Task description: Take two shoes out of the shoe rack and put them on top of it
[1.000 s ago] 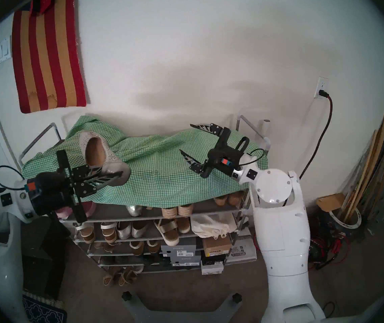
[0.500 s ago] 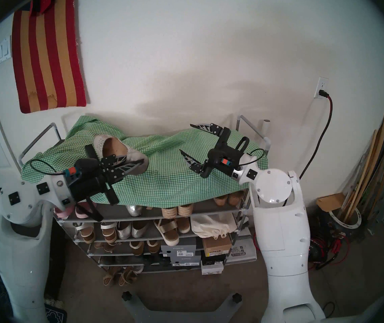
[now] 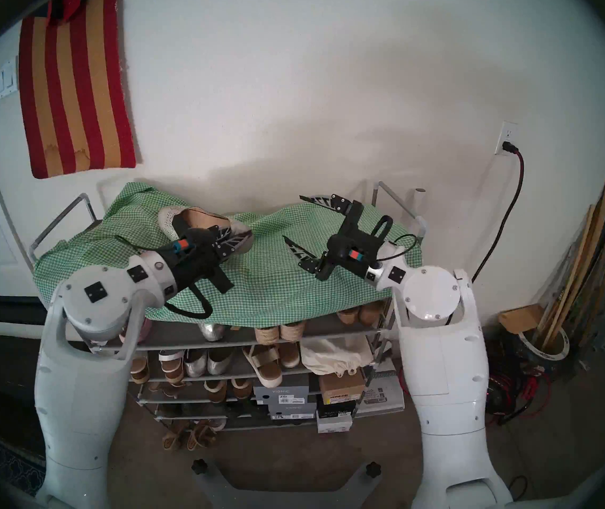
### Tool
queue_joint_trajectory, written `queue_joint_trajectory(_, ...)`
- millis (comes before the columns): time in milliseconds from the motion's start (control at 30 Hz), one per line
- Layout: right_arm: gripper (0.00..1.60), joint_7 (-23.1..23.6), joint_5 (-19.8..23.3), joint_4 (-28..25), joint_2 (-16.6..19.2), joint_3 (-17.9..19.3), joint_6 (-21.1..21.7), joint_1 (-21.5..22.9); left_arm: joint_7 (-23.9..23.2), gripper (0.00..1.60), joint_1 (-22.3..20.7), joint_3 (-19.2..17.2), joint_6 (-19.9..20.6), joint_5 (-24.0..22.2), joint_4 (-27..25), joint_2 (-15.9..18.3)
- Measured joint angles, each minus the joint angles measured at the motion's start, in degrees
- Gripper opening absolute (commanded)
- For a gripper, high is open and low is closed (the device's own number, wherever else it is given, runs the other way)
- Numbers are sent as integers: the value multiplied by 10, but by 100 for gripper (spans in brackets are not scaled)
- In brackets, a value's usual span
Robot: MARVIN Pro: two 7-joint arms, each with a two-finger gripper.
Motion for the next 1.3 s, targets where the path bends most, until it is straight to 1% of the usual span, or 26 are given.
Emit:
queue_joint_trajectory(67,160,0,0,0,0,0,0,0,12,0,-13,8,10,21,13,-4)
queue_joint_trajectory(233,160,0,0,0,0,0,0,0,23,0,-41,23,31,56,35,-13)
queue_joint_trajectory(333,160,0,0,0,0,0,0,0,24,0,-53,27,40,66,43,-16)
queue_joint_trajectory(500,160,0,0,0,0,0,0,0,16,0,-86,38,61,81,64,-19)
queue_joint_trajectory(533,160,0,0,0,0,0,0,0,13,160,-91,40,65,83,67,-19)
queue_joint_trajectory(667,160,0,0,0,0,0,0,0,1,160,-109,44,75,86,74,-19)
queue_joint_trajectory(733,160,0,0,0,0,0,0,0,-17,160,-119,45,84,81,75,-18)
queue_joint_trajectory(867,160,0,-1,0,0,0,0,0,-66,160,-144,59,103,67,84,-18)
queue_joint_trajectory(933,160,0,-1,0,0,0,0,0,-76,160,-150,62,108,65,89,-18)
queue_joint_trajectory(1100,160,0,-1,0,0,0,0,0,-119,160,-184,76,128,63,119,-18)
queue_joint_trajectory(1167,160,0,-1,0,0,0,0,0,-140,160,-194,82,136,60,123,-13)
queue_joint_trajectory(1233,160,0,-1,0,0,0,0,0,-148,160,-198,86,139,56,123,-9)
queue_joint_trajectory(1267,160,0,-1,0,0,0,0,0,-169,160,-204,92,145,45,123,0)
queue_joint_trajectory(1300,160,0,-1,0,0,0,0,0,-179,160,-206,93,146,42,123,5)
